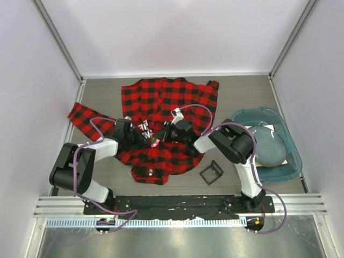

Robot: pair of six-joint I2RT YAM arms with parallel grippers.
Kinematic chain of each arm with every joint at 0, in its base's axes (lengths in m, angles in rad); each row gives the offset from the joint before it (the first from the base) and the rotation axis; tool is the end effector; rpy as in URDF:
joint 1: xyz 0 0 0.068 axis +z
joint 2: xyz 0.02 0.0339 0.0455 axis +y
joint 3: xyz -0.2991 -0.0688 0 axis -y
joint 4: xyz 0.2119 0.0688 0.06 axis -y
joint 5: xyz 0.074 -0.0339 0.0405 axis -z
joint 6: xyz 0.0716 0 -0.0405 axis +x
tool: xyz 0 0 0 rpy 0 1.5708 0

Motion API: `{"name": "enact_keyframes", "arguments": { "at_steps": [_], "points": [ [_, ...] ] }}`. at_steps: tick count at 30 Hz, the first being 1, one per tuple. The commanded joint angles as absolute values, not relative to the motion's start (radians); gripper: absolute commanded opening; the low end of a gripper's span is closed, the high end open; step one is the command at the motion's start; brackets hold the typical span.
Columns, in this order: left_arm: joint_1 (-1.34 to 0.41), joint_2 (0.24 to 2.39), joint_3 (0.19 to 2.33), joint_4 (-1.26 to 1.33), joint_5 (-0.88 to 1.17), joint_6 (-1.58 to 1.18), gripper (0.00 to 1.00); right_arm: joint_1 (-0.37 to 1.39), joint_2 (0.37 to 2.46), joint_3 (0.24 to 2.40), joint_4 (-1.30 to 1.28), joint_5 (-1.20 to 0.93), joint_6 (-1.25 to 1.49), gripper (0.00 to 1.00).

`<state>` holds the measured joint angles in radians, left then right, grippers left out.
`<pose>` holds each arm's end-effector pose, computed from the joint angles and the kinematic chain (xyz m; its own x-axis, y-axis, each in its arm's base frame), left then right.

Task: Remove the brooch from the garment
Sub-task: Open the brooch over the flattened clothing.

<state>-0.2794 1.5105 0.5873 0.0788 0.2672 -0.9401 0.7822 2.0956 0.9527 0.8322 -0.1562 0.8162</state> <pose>0.2569 -0.0934 0.1723 -0.7747 -0.5881 -0.2323 -0.3241 0.6847 -0.6528 0.3115 0.3252 0.1602 -0.7324 0.2868 -0.6175 -0.3909 0.5655 0.7262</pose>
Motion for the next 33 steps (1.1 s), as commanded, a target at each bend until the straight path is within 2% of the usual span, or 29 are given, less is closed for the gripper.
{"name": "enact_keyframes", "arguments": {
  "at_steps": [1,2,3,6,7,11,16,20,24,25,26,30,33],
  "points": [
    [-0.278,1.542,0.574,0.057,0.253,-0.942,0.16,0.762,2.12,0.943,1.069,-0.299,0.83,0.04],
    [-0.279,1.536,0.571,0.055,0.255,-0.94,0.16,0.759,2.114,0.946,1.065,-0.319,0.831,0.14],
    [-0.279,1.532,0.569,0.055,0.255,-0.94,0.16,0.756,2.108,0.945,1.062,-0.321,0.834,0.35],
    [-0.279,1.525,0.569,0.052,0.259,-0.942,0.16,0.752,2.07,0.919,1.052,-0.327,0.862,0.51],
    [-0.279,1.525,0.571,0.052,0.264,-0.942,0.16,0.752,2.063,0.913,1.055,-0.331,0.87,0.53],
    [-0.279,1.528,0.574,0.058,0.268,-0.943,0.16,0.752,2.059,0.894,1.065,-0.341,0.894,0.57],
    [-0.278,1.528,0.578,0.057,0.276,-0.942,0.16,0.75,2.082,0.884,1.086,-0.336,0.9,0.55],
    [-0.279,1.523,0.578,0.055,0.275,-0.939,0.16,0.75,2.105,0.899,1.098,-0.337,0.907,0.42],
    [-0.279,1.525,0.578,0.055,0.275,-0.937,0.16,0.744,2.121,0.899,1.124,-0.347,0.925,0.26],
    [-0.278,1.526,0.578,0.055,0.276,-0.937,0.16,0.744,2.12,0.894,1.134,-0.348,0.93,0.25],
    [-0.279,1.525,0.58,0.054,0.275,-0.937,0.16,0.739,2.12,0.885,1.134,-0.344,0.93,0.27],
    [-0.278,1.523,0.577,0.055,0.27,-0.937,0.16,0.732,2.1,0.882,1.121,-0.337,0.924,0.53],
    [-0.279,1.531,0.578,0.058,0.276,-0.937,0.16,0.738,2.088,0.91,1.056,-0.334,0.893,0.59]
  ]
}}
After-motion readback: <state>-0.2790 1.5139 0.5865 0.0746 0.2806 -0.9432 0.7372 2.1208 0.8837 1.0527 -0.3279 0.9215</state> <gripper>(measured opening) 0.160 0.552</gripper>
